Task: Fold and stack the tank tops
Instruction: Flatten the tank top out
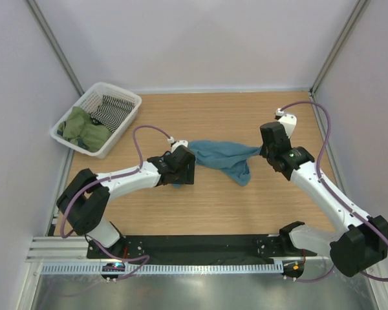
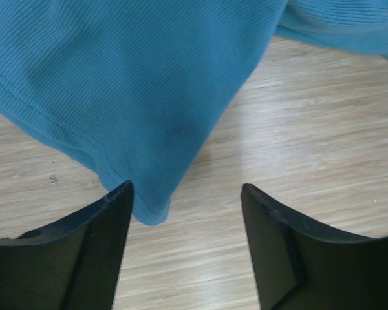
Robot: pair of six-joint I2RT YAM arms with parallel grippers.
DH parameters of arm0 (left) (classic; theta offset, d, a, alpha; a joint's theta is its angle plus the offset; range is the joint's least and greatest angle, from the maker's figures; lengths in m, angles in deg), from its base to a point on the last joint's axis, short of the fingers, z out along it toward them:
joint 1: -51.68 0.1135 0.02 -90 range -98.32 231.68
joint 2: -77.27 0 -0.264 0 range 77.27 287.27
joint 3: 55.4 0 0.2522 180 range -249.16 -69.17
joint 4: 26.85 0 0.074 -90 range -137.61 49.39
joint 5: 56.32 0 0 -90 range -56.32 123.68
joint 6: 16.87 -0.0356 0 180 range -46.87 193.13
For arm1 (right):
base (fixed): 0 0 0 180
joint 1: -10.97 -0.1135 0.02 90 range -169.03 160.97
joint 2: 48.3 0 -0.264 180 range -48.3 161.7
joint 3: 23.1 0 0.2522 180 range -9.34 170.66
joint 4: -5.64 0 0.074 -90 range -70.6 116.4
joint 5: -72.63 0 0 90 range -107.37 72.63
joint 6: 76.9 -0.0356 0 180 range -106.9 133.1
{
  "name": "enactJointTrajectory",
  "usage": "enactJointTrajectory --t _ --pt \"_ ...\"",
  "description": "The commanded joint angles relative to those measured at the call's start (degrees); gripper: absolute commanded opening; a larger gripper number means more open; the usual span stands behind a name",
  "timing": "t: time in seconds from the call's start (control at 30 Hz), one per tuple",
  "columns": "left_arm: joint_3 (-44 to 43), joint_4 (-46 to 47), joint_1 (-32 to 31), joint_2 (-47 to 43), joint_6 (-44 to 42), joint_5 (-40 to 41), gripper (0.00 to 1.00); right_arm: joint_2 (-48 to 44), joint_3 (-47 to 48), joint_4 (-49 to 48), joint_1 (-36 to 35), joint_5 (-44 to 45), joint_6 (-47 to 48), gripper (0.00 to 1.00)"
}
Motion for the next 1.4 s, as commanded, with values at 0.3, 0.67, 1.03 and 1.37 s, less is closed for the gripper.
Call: enactJointTrajectory --t 0.3,0.67,1.03,1.37 --pt "-3.30 -2.41 0.25 5.03 -1.81 9.61 0.30 3.25 5.77 -2.59 4.43 0.18 -2.64 0.01" --pt "-3.83 -13.23 -2.46 -5.05 -1.37 16.21 0.00 -9.02 2.69 1.98 4.52 2.10 -1.06 0.01" --pt "-10.68 -20.36 15.77 -16.53 -9.27 -13.73 0.00 6.39 17.35 3.40 5.66 8.18 2.90 0.01" --pt "-12.72 -14.93 18.70 -4.63 -7.96 -4.35 0.74 18.12 17.21 -4.58 12.70 -12.55 1.14 0.66"
